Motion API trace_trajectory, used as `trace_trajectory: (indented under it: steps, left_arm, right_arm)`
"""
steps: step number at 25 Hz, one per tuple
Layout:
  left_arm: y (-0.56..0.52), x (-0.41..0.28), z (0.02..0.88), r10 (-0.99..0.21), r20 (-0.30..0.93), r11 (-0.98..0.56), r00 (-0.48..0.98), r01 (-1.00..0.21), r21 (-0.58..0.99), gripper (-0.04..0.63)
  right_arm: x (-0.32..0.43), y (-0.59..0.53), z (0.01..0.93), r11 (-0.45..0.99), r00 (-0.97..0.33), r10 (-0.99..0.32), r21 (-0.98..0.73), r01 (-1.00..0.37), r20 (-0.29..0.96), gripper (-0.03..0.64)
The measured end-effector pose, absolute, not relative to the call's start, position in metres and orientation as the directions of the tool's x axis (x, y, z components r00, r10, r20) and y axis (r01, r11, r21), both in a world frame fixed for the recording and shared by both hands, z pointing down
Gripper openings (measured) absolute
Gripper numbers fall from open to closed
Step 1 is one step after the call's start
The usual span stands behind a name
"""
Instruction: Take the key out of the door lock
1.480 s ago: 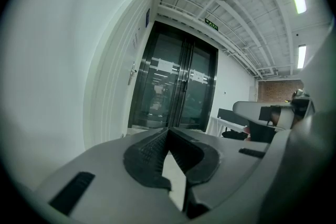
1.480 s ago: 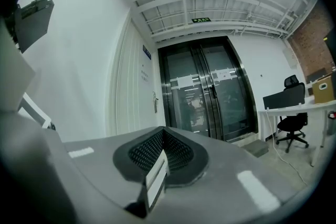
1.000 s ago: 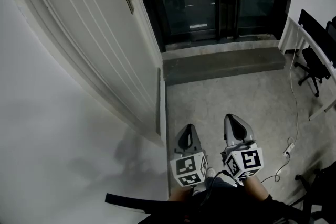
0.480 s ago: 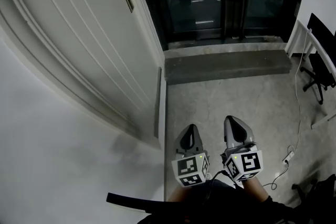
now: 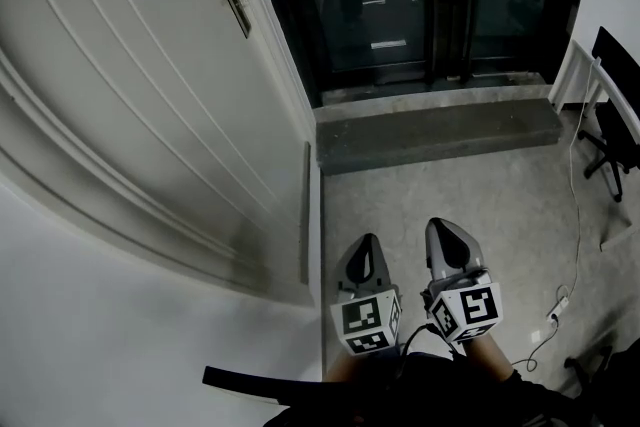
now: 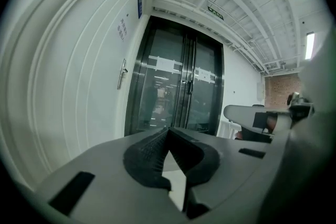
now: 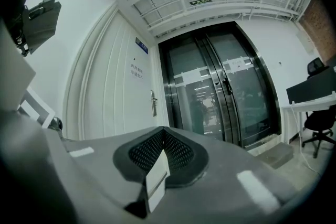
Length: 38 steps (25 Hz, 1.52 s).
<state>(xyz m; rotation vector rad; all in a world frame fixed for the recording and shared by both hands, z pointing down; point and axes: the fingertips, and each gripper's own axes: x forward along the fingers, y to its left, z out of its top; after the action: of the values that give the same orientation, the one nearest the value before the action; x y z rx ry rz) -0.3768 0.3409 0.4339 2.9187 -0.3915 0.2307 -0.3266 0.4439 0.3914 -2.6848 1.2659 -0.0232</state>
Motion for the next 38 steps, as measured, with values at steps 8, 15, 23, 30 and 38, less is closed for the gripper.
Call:
trace_trajectory:
  steps: [8, 15, 23, 30, 38]
  left_arm:
    - [0.283, -0.324, 0.433, -0.241, 0.177, -0.945, 0.954, -0.272, 0.181, 0.000]
    - [0.256, -0.300, 0.442, -0.229, 0.190, -0.944, 0.955, -0.266, 0.196, 0.000]
    - [0.234, -0.262, 0.450, -0.239, 0.202, -0.936, 0.950, -0.280, 0.213, 0.000]
    - [0.205, -0.196, 0.445, -0.284, 0.190, -0.926, 0.940, -0.320, 0.199, 0.000]
    - [0.187, -0.113, 0.437, -0.323, 0.195, -0.912, 0.926, -0.360, 0.195, 0.000]
  right_arm:
    - [-0.274, 0.386, 0.386, -0.626, 0.641, -0.764, -0.160, -0.763, -0.068, 0.002]
    - [-0.251, 0.359, 0.392, -0.637, 0.651, -0.757, -0.162, -0.754, -0.058, 0.002]
    - [-0.213, 0.336, 0.397, -0.632, 0.646, -0.762, -0.163, -0.758, -0.052, 0.002]
    - [-0.141, 0.306, 0.394, -0.606, 0.619, -0.784, -0.156, -0.780, -0.054, 0.002]
    - [-0.053, 0.280, 0.385, -0.559, 0.572, -0.818, -0.147, -0.816, -0.060, 0.002]
